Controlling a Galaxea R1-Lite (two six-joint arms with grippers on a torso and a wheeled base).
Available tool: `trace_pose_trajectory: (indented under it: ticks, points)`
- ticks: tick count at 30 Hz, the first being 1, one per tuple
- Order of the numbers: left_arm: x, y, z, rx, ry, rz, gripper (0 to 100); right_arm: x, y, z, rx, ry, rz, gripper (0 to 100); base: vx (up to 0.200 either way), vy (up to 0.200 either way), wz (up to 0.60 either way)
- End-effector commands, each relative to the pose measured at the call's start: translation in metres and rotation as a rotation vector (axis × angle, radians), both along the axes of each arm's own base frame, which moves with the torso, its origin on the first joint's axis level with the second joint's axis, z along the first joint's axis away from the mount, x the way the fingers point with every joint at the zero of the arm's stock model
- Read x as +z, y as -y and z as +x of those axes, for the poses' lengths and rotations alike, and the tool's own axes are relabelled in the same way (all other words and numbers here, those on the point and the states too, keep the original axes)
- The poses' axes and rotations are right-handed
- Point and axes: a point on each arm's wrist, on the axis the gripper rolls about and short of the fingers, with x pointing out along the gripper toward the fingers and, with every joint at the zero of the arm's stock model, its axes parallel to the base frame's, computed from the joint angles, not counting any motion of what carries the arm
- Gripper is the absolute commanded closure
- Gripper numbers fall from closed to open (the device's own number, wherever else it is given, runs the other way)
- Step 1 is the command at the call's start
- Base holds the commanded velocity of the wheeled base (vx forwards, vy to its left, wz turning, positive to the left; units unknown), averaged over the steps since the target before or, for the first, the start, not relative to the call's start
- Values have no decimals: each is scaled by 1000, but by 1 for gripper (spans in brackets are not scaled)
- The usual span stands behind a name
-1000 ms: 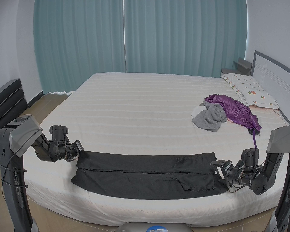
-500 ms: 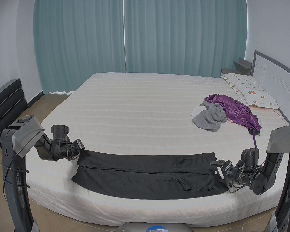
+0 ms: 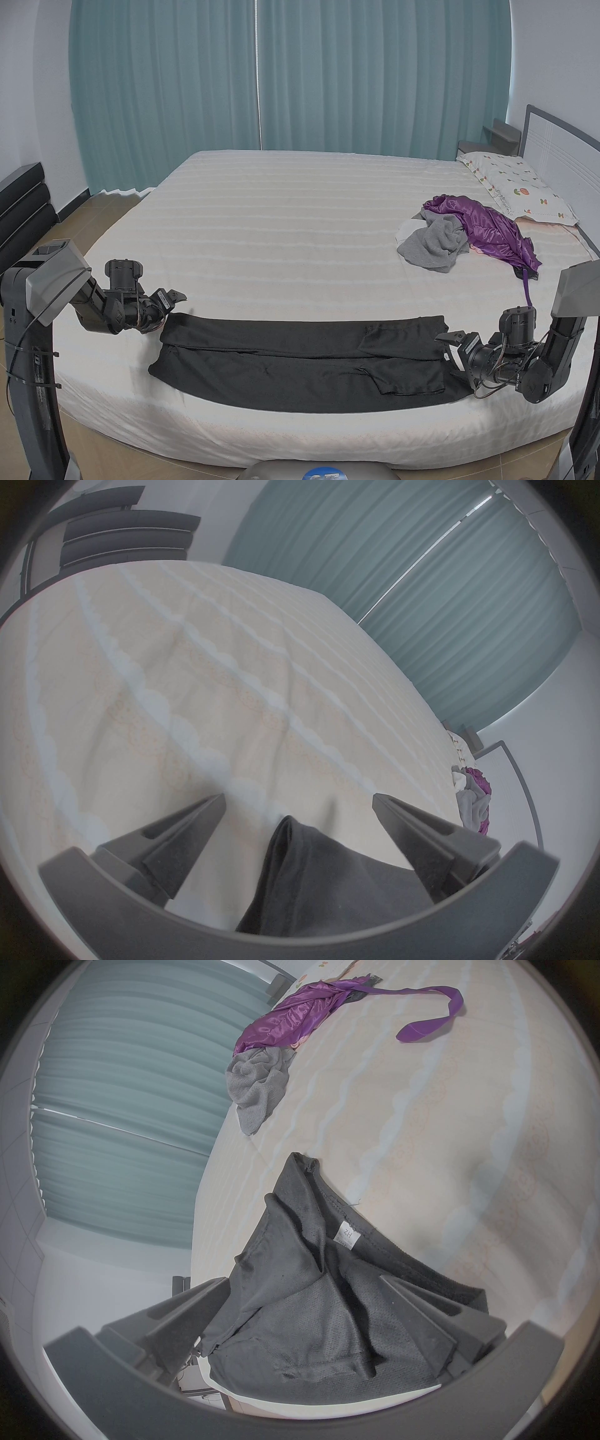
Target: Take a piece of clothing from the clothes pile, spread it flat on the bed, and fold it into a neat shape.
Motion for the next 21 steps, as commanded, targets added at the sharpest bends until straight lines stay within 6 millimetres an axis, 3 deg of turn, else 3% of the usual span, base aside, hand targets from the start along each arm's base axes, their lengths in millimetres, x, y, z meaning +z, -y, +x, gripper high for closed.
trace_pose_trajectory:
  ticks: [1,9,10,12,18,21]
  points:
    - [13,-6,-18,11,-9,-11,0,0,0,0,-6,-2,10,0,0,0,0]
    - [47,-7,-86,-46,-42,-95,0,3,3,0,9,0,41,0,0,0,0]
    - [47,-7,-86,-46,-42,-95,0,3,3,0,9,0,41,0,0,0,0]
    - [53,-3,-109,-47,-63,-106,0,2,3,-2,9,-6,41,0,0,0,0]
    - [56,1,-135,-25,-97,-142,0,2,3,-3,11,-7,41,0,0,0,0]
    - [48,2,-143,-30,-110,-144,0,2,2,-3,12,-9,40,0,-200,0,0]
